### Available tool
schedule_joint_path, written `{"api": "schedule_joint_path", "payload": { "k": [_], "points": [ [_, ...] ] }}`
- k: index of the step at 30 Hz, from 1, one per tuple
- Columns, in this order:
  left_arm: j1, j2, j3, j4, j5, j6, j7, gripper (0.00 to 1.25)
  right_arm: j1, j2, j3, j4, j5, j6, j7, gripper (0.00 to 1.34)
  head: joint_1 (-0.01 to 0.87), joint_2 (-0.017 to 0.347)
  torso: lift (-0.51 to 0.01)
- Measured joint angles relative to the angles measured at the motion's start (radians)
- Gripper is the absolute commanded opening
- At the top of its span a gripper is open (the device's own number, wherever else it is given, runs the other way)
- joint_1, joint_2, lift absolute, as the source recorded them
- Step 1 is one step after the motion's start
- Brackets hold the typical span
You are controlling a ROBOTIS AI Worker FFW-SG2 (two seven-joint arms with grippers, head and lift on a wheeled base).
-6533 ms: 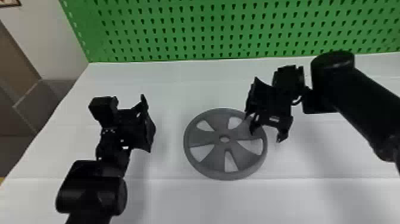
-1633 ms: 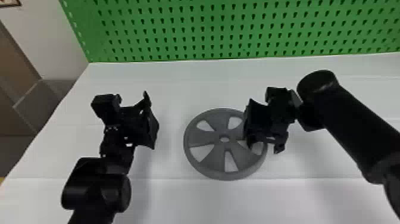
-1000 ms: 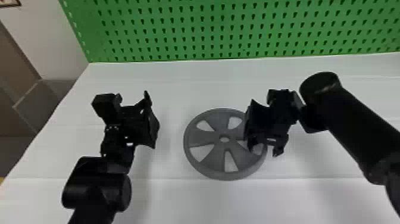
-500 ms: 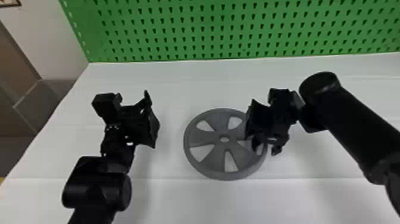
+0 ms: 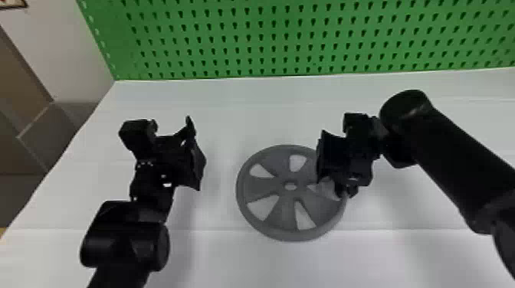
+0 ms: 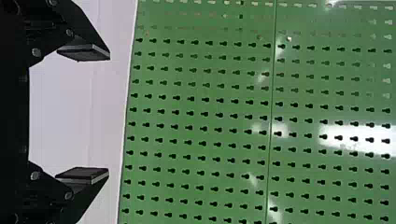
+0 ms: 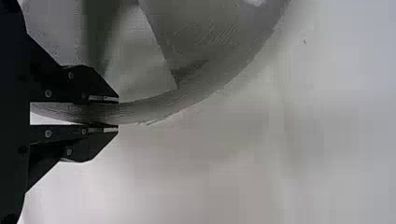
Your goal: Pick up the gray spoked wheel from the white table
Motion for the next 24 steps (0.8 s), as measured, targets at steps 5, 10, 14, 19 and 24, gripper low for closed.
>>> {"api": "schedule_joint_path", "payload": {
  "k": [5, 10, 14, 19, 24],
  "points": [
    [0.0, 0.0, 0.0, 0.0, 0.0, 0.0, 0.0, 0.87, 0.001, 0.003, -0.027, 0.002, 0.008, 0.011, 0.0, 0.2, 0.784, 0.129, -0.064],
    [0.0, 0.0, 0.0, 0.0, 0.001, 0.0, 0.0, 0.87, 0.003, 0.005, -0.038, 0.003, 0.008, 0.017, 0.0, 0.2, 0.784, 0.129, -0.064],
    [0.0, 0.0, 0.0, 0.0, 0.001, 0.0, 0.0, 0.87, 0.004, 0.004, -0.05, 0.003, 0.008, 0.018, 0.0, 0.2, 0.784, 0.129, -0.064],
    [0.0, 0.0, -0.001, 0.001, 0.001, 0.0, 0.0, 0.87, 0.004, 0.003, -0.057, 0.003, 0.007, 0.019, 0.0, 0.2, 0.784, 0.129, -0.064],
    [-0.001, 0.0, -0.001, 0.001, 0.001, 0.0, 0.0, 0.87, 0.003, 0.003, -0.058, 0.003, 0.005, 0.02, 0.0, 0.2, 0.784, 0.129, -0.064]
  ]
}}
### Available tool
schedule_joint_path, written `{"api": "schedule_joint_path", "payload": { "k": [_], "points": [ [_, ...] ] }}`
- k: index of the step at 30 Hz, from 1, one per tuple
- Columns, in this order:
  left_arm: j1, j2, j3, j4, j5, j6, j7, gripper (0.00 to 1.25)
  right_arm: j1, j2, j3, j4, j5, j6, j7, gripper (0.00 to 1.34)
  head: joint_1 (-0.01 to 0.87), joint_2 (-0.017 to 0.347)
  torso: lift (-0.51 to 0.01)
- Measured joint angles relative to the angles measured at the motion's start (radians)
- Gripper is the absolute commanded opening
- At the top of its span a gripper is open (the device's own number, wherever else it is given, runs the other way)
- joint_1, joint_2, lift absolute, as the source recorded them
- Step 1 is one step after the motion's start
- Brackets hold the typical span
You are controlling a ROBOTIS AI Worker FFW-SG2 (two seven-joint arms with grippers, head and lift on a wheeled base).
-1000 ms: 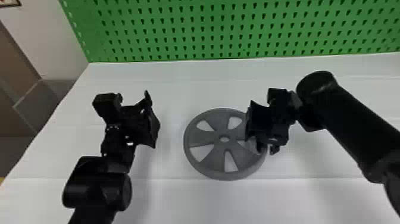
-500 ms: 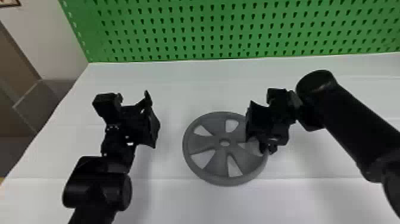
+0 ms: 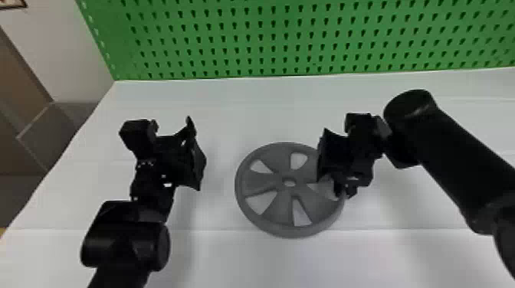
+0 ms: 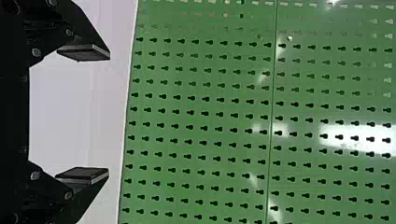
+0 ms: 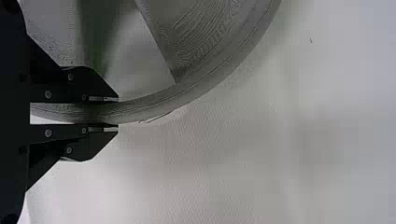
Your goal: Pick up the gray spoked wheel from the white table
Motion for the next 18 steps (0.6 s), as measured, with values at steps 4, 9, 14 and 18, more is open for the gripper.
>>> {"api": "schedule_joint_path", "payload": {
  "k": [4, 9, 14, 18],
  "points": [
    [0.0, 0.0, 0.0, 0.0, 0.0, 0.0, 0.0, 0.87, -0.001, 0.0, -0.005, 0.0, 0.0, 0.005, 0.0, 0.2, 0.784, 0.129, -0.064],
    [0.002, 0.0, 0.003, 0.0, 0.002, 0.0, 0.0, 0.87, -0.005, 0.003, -0.021, -0.009, 0.031, 0.014, 0.0, 0.2, 0.784, 0.129, -0.064],
    [0.006, 0.001, 0.007, 0.0, 0.003, 0.0, 0.0, 0.87, -0.01, 0.011, -0.081, -0.035, 0.106, 0.044, 0.0, 0.2, 0.784, 0.129, -0.064],
    [0.011, 0.001, 0.012, 0.0, 0.004, -0.007, 0.0, 0.87, -0.006, 0.013, -0.146, -0.091, 0.153, 0.087, -0.001, 0.2, 0.784, 0.129, -0.064]
  ]
}}
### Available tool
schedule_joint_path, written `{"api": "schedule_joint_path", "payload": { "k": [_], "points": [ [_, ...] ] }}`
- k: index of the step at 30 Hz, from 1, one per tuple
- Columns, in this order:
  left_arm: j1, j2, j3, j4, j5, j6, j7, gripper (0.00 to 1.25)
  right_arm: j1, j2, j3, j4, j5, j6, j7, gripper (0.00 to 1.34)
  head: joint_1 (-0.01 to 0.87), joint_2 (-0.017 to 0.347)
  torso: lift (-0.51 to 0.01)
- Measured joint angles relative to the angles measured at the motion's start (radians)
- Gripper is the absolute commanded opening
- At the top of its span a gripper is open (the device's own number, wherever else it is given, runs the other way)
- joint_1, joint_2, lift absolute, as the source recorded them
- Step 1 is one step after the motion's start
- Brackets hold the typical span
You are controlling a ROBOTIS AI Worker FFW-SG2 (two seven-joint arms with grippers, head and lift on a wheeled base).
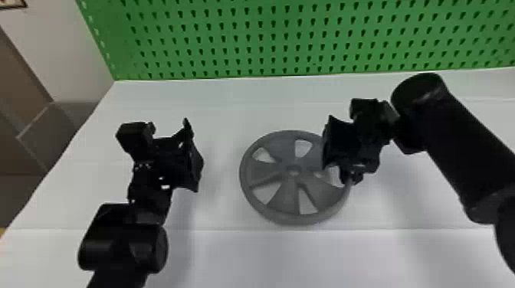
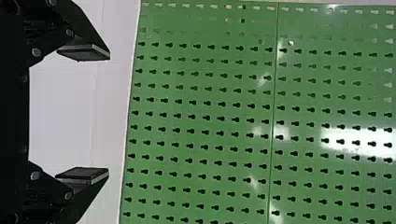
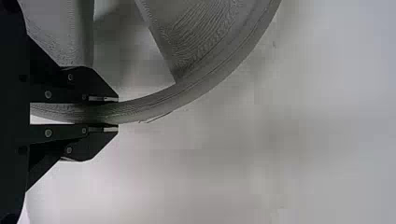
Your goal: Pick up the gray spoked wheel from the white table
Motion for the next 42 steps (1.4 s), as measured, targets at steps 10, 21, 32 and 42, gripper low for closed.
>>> {"api": "schedule_joint_path", "payload": {
  "k": [10, 21, 32, 42],
  "points": [
    [0.007, 0.0, 0.008, -0.002, 0.0, -0.008, 0.0, 0.87, 0.002, 0.002, -0.106, -0.131, 0.035, 0.125, -0.003, 0.2, 0.784, 0.129, -0.064],
    [0.007, 0.003, 0.01, -0.005, 0.003, -0.008, 0.0, 0.87, 0.0, 0.0, -0.122, -0.187, 0.051, 0.149, -0.008, 0.2, 0.784, 0.129, -0.064],
    [0.01, 0.003, 0.011, -0.005, 0.005, -0.008, 0.0, 0.87, 0.071, -0.035, -0.089, -0.337, 0.058, 0.016, -0.006, 0.2, 0.784, 0.129, -0.064],
    [0.027, 0.003, 0.03, -0.025, 0.008, -0.01, 0.0, 0.87, 0.19, -0.055, -0.034, -0.541, 0.236, -0.183, 0.217, 0.2, 0.784, 0.129, -0.064]
  ]
}}
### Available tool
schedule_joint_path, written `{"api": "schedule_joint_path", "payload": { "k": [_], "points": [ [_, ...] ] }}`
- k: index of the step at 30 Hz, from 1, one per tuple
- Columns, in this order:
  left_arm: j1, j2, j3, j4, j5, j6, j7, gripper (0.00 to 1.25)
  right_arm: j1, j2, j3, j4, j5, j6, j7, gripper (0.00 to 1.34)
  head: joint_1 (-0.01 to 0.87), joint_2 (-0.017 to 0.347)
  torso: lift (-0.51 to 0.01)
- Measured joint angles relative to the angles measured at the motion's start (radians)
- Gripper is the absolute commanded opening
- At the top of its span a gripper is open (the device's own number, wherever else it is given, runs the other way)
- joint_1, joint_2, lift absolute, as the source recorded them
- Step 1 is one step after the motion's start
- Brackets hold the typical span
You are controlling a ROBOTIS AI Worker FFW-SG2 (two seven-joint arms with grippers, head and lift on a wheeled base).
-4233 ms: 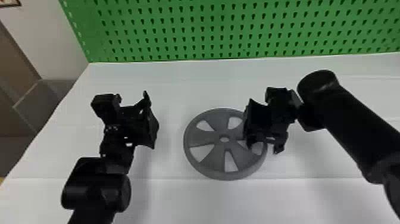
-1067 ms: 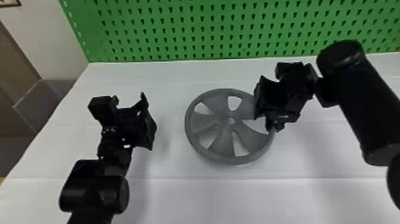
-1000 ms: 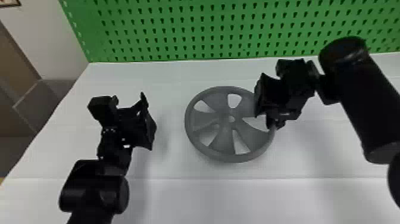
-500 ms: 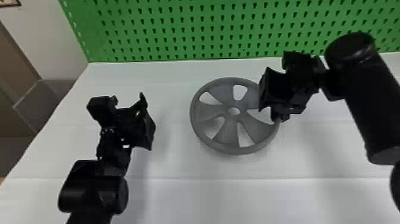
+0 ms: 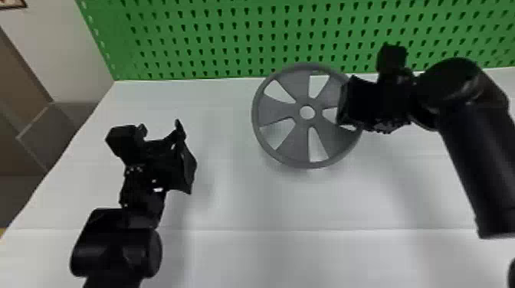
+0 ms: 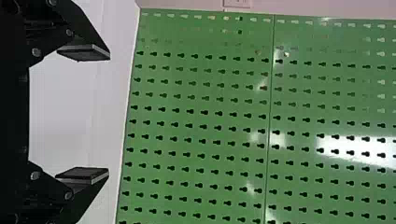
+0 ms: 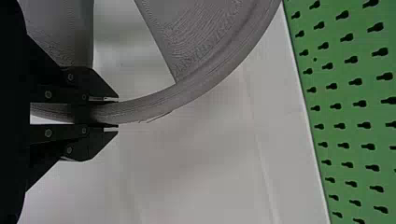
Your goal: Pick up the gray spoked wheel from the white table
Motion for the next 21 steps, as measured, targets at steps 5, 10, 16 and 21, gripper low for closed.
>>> {"api": "schedule_joint_path", "payload": {
  "k": [5, 10, 16, 21],
  "points": [
    [0.008, 0.0, 0.01, -0.01, 0.001, 0.0, 0.0, 0.87, 0.062, 0.0, 0.033, -0.053, 0.159, -0.116, 0.128, 0.21, 0.784, 0.129, -0.064],
    [0.013, 0.0, 0.017, -0.018, 0.001, 0.0, 0.0, 0.87, 0.129, -0.001, 0.054, -0.094, 0.276, -0.231, 0.215, 0.21, 0.784, 0.129, -0.064],
    [0.018, 0.0, 0.023, -0.024, 0.002, -0.001, 0.0, 0.87, 0.208, 0.001, 0.073, -0.141, 0.424, -0.383, 0.288, 0.21, 0.784, 0.129, -0.064],
    [0.021, 0.0, 0.025, -0.027, 0.004, -0.003, 0.0, 0.87, 0.258, 0.003, 0.068, -0.165, 0.491, -0.47, 0.34, 0.21, 0.784, 0.129, -0.064]
  ]
}}
